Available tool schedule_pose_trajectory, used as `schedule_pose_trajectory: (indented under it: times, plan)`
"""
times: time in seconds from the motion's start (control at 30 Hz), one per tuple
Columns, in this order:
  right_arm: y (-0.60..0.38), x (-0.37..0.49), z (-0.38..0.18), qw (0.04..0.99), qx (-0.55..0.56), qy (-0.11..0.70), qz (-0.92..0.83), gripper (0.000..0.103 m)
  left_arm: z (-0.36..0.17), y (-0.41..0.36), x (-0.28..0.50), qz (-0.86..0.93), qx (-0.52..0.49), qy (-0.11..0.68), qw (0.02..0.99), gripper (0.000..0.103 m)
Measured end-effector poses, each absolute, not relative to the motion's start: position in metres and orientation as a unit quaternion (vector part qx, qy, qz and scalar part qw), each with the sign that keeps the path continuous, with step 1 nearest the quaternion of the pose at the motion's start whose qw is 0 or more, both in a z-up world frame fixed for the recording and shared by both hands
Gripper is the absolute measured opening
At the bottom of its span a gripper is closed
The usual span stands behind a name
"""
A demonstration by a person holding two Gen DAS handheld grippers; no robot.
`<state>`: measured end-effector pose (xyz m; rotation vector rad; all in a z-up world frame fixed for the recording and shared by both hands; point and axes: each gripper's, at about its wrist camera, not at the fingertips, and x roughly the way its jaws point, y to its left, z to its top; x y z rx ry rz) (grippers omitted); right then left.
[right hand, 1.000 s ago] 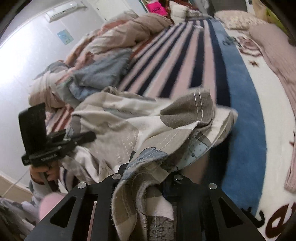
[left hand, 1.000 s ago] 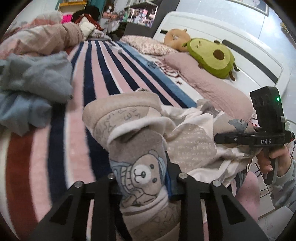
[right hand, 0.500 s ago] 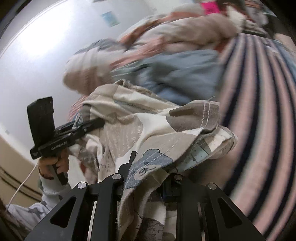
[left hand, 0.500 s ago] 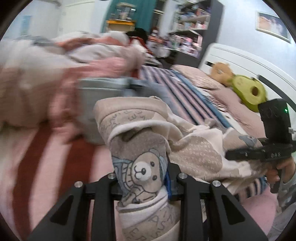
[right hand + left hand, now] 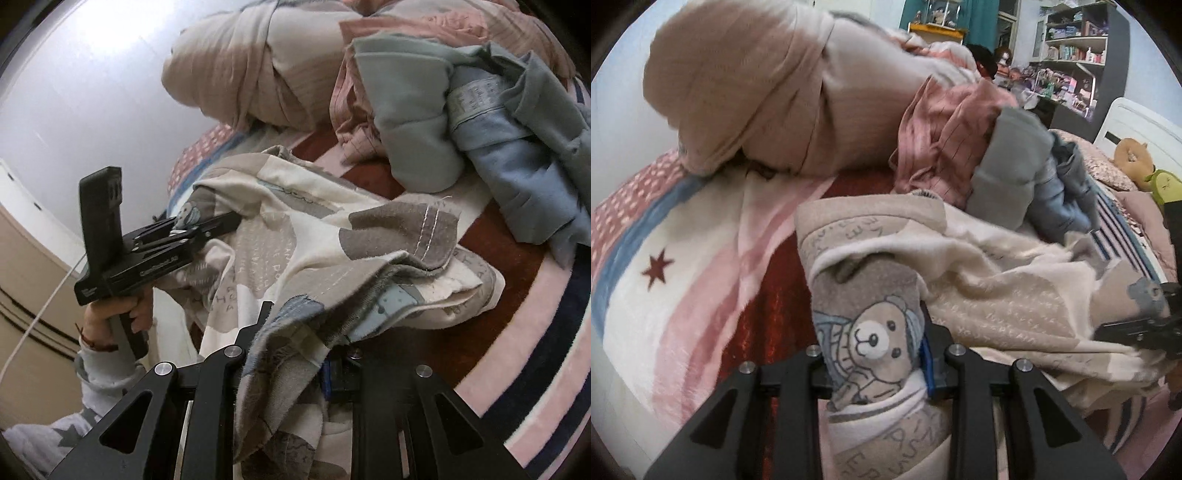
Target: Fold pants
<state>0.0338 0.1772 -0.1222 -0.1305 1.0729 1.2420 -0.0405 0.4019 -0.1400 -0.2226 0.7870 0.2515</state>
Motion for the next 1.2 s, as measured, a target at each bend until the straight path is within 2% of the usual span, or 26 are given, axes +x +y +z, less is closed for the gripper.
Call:
schedule_pose_trajectory:
  times: [0.37, 0.43, 0.5, 0.57, 0.7, 0.83, 0.93, 1.2]
  plan:
    - [0.177, 0.036, -0.128, 0.698, -0.099, 0.477, 0.524, 0.025, -0.144, 0.394, -0.041, 0.141, -0.102, 0.379, 0.909, 0.042]
    - [0.177, 0.031, -0.125, 0.702, -0.112, 0.470, 0.524, 0.028, -0.141, 0.392, -0.041, 0.154, -0.095, 0.379, 0.907, 0.050]
    - [0.174, 0.030, -0.123, 0.705, -0.115, 0.465, 0.522, 0.036, -0.138, 0.388, -0.043, 0.175, -0.077, 0.377, 0.906, 0.058]
    - [0.168, 0.031, -0.119, 0.710, -0.114, 0.462, 0.520, 0.042, -0.135, 0.384, -0.045, 0.185, -0.065, 0.375, 0.906, 0.061]
    - [0.156, 0.036, -0.114, 0.719, -0.112, 0.452, 0.516, 0.052, -0.123, 0.378, -0.052, 0.202, -0.063, 0.362, 0.908, 0.074]
    - [0.143, 0.033, -0.106, 0.725, -0.117, 0.441, 0.515, 0.054, -0.106, 0.366, -0.058, 0.210, -0.064, 0.346, 0.912, 0.081]
    - [0.130, 0.031, -0.099, 0.730, -0.115, 0.433, 0.516, 0.057, -0.092, 0.346, -0.060, 0.206, -0.059, 0.336, 0.917, 0.082]
    - [0.071, 0.032, -0.066, 0.761, -0.068, 0.401, 0.506, 0.076, -0.060, 0.271, -0.056, 0.144, -0.061, 0.304, 0.940, 0.089]
